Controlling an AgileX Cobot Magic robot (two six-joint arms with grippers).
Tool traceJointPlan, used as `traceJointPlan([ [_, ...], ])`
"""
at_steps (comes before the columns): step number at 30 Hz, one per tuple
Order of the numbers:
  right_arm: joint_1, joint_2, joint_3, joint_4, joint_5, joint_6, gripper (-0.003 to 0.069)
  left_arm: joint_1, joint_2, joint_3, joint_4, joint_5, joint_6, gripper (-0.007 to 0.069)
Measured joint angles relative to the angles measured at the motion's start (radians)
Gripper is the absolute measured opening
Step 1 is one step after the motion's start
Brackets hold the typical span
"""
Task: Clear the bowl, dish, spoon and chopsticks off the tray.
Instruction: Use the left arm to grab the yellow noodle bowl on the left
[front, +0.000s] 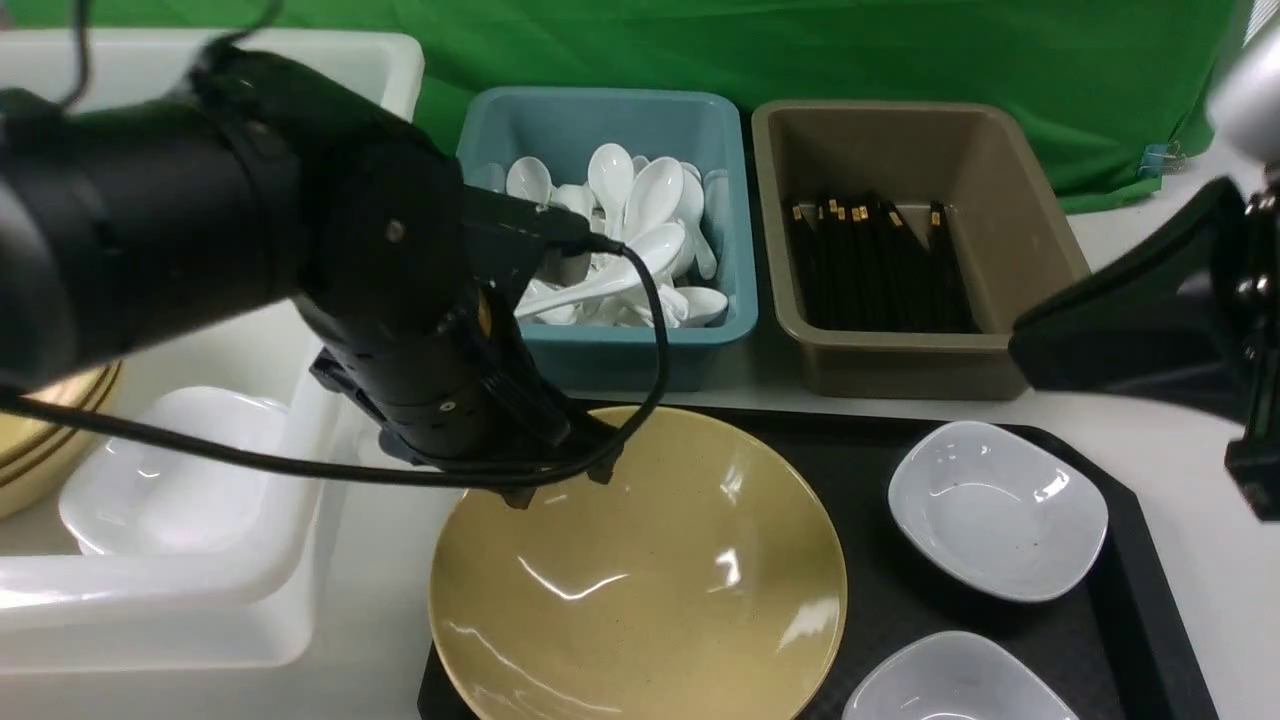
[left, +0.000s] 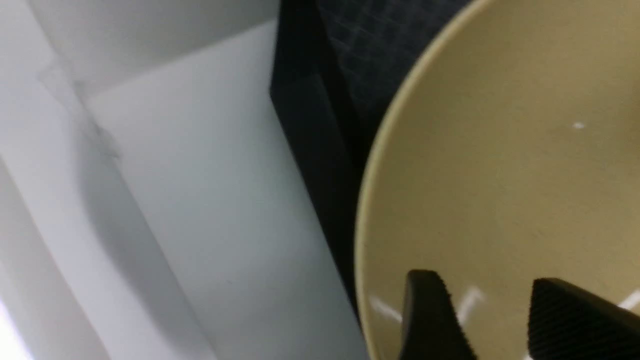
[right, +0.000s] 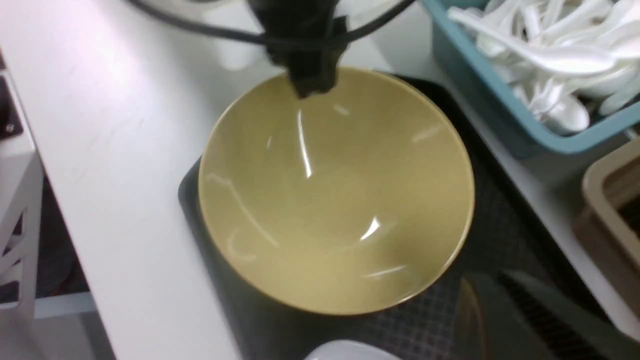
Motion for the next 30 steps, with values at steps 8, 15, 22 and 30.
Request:
traceJointPlan([
  [8, 0.000, 0.000, 0.026, 0.009, -0.008, -0.001, 0.0008, 0.000, 0.121, 0.005, 0.075, -0.158, -0.044, 0.0533],
  [15, 0.000, 0.000, 0.026, 0.008, -0.009, -0.001, 0.0007, 0.000, 0.203, 0.005, 0.052, -0.165, -0.038, 0.0449],
  [22, 0.000, 0.000, 0.028, 0.011, -0.012, -0.023, 0.0007, 0.001, 0.181, -0.008, -0.046, -0.131, -0.018, 0.0146],
  [30, 0.000, 0.000, 0.029, 0.012, -0.015, -0.035, 0.0007, 0.048, 0.065, -0.045, -0.133, -0.013, -0.003, 0.0022],
])
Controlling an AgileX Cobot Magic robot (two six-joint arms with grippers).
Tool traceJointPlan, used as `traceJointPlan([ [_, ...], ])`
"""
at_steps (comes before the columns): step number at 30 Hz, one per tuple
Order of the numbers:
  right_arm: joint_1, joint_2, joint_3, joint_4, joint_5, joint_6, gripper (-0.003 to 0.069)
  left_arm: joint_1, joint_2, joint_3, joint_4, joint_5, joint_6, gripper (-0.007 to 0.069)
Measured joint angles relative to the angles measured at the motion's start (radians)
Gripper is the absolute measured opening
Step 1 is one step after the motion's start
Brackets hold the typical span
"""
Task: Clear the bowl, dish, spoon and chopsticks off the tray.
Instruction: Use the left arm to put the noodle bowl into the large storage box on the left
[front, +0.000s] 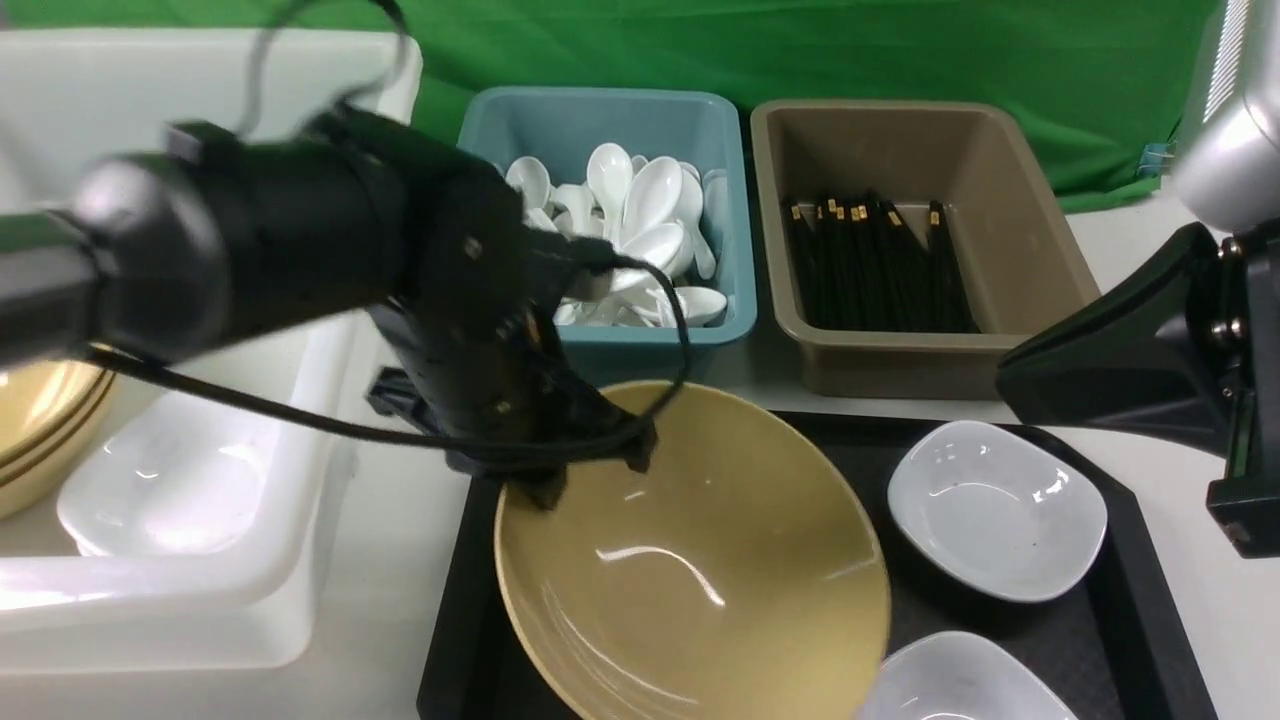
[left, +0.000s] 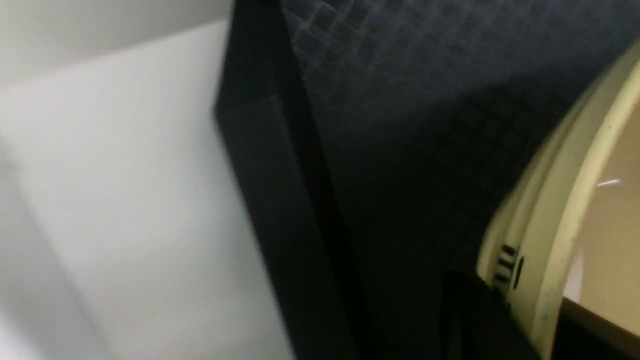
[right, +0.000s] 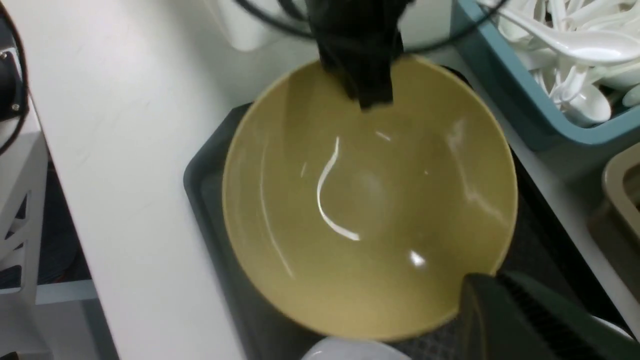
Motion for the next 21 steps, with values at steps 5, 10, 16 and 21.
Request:
traceJointPlan([
  [5, 0.000, 0.000, 0.000, 0.002, -0.038, -0.004, 0.0007, 0.080, -0.126, -0.016, -0.077, 0.023, 0.090, 0.0011],
  [10, 0.000, 0.002, -0.011, 0.085, -0.071, -0.050, 0.0007, 0.168, -0.227, -0.028, -0.172, 0.042, 0.124, 0.0009],
  [16, 0.005, 0.079, -0.201, 0.197, -0.057, -0.097, 0.0007, 0.366, -0.341, -0.135, -0.229, 0.111, 0.186, 0.0009],
  [21, 0.079, 0.229, -0.425, 0.204, -0.009, -0.098, 0.0007, 0.651, -0.409, -0.186, -0.281, 0.149, 0.249, 0.0009],
])
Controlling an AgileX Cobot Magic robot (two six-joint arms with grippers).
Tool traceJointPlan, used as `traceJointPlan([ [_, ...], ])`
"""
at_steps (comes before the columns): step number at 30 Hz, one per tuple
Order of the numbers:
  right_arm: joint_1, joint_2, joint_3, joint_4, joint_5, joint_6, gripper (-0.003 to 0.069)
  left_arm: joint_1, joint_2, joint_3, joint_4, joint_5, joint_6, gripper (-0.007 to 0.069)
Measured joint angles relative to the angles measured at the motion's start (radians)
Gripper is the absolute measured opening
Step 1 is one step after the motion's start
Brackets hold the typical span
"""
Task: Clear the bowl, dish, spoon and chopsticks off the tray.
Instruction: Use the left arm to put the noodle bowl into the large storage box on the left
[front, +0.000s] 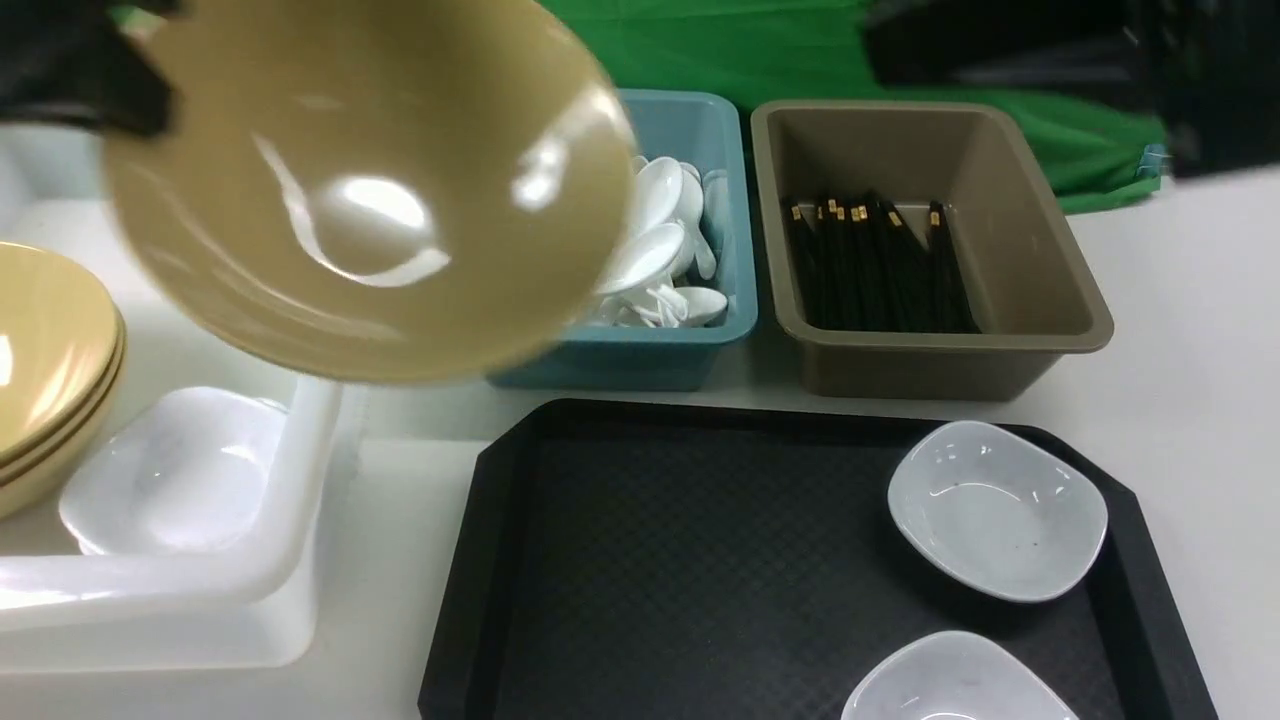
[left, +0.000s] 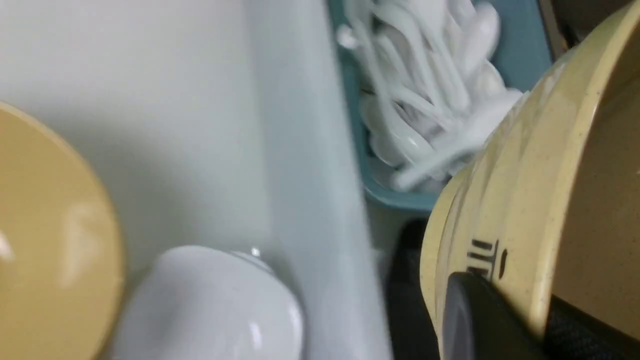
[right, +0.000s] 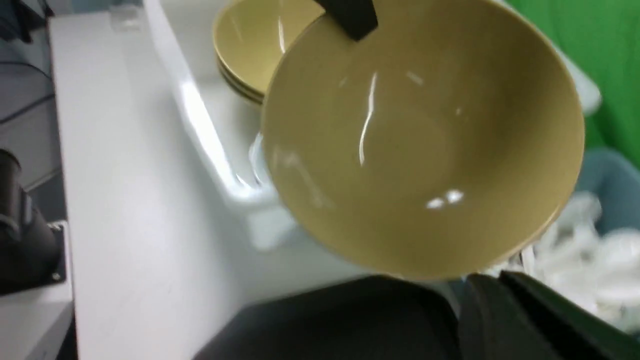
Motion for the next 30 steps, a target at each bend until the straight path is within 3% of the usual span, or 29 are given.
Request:
traceJointPlan([
  [1, 0.048, 0.066, -0.087, 0.000, 0.015, 0.000, 0.0007, 0.126, -0.009, -0.001, -0.037, 0.017, 0.031, 0.0009],
  [2, 0.060, 0.075, -0.109, 0.000, 0.016, 0.000, 0.0007, 0.142, -0.009, -0.001, -0.046, 0.019, 0.039, 0.0009],
  [5, 0.152, 0.225, -0.279, -0.005, 0.050, 0.001, 0.0007, 0.406, 0.011, -0.001, -0.122, 0.058, 0.085, 0.0009],
  [6, 0.162, 0.243, -0.299, -0.006, 0.056, 0.001, 0.0007, 0.434, 0.015, -0.001, -0.134, 0.061, 0.089, 0.0009],
  [8, 0.223, 0.350, -0.422, -0.010, 0.073, 0.002, 0.0007, 0.590, 0.048, -0.001, -0.166, 0.062, 0.100, 0.0009],
  [12, 0.285, 0.485, -0.544, -0.011, 0.070, 0.002, 0.0007, 0.714, 0.119, -0.001, -0.166, 0.035, 0.101, 0.0009],
  [20, 0.362, 0.601, -0.632, -0.019, 0.066, 0.001, 0.0007, 0.732, 0.293, -0.001, -0.170, 0.001, 0.101, 0.0009],
  [26, 0.365, 0.602, -0.639, -0.027, 0.062, 0.001, 0.0007, 0.732, 0.379, -0.001, -0.202, -0.007, 0.116, 0.0012],
  [30, 0.370, 0.602, -0.641, -0.027, 0.061, 0.001, 0.0008, 0.732, 0.408, -0.001, -0.205, 0.033, 0.134, 0.0096],
])
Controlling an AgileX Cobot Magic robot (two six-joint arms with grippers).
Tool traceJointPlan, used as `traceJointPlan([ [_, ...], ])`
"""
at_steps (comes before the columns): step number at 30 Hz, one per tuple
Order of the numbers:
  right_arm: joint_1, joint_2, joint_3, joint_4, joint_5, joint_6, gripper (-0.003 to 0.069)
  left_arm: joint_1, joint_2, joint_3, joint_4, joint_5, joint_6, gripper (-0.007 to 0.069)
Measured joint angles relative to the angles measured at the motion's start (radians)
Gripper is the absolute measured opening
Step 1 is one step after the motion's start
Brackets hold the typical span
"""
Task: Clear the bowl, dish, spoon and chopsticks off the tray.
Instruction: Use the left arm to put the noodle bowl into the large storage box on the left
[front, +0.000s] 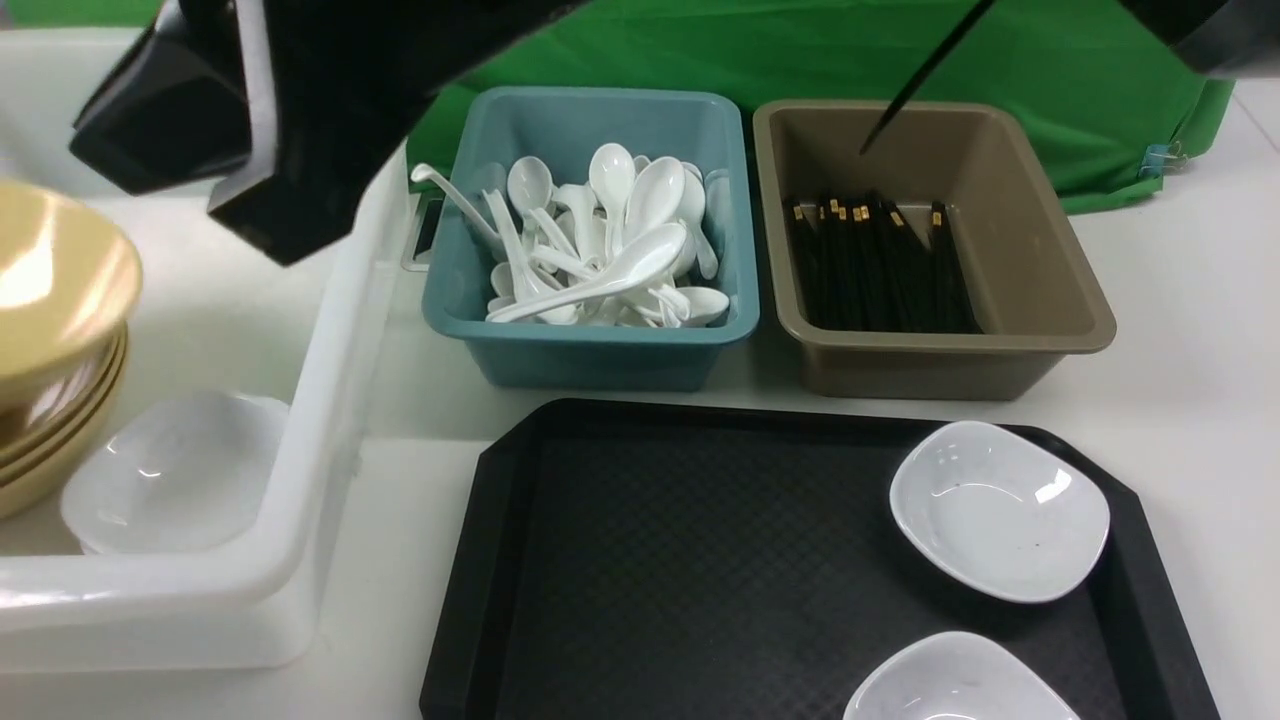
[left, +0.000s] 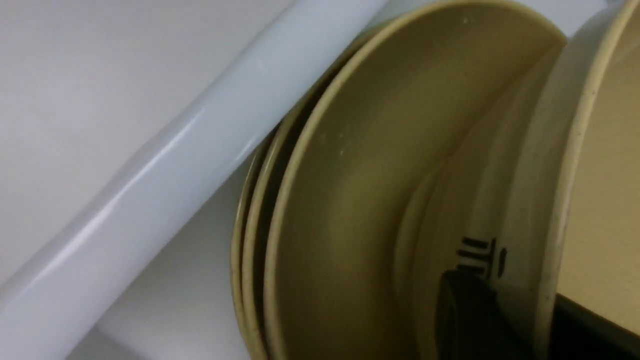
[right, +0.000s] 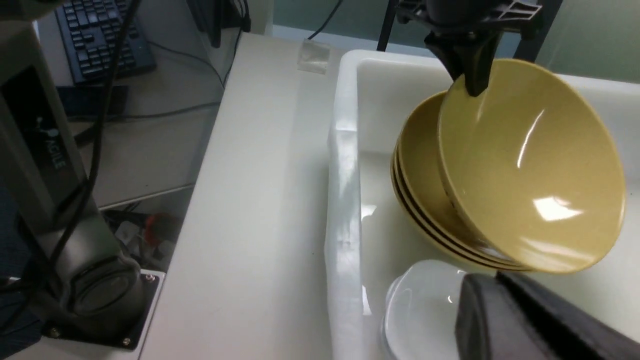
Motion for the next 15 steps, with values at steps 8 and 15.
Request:
traceJointPlan([
  [8, 0.000, -0.015, 0.000, -0.063, 0.008, 0.020, 0.0010, 0.000, -0.056, 0.000, 0.113, 0.025, -0.056, 0.0444],
  [15, -0.027, -0.090, 0.014, -0.506, 0.096, 0.259, 0.0010, -0.055, -0.219, -0.076, 0.121, 0.077, -0.028, 0.0460],
])
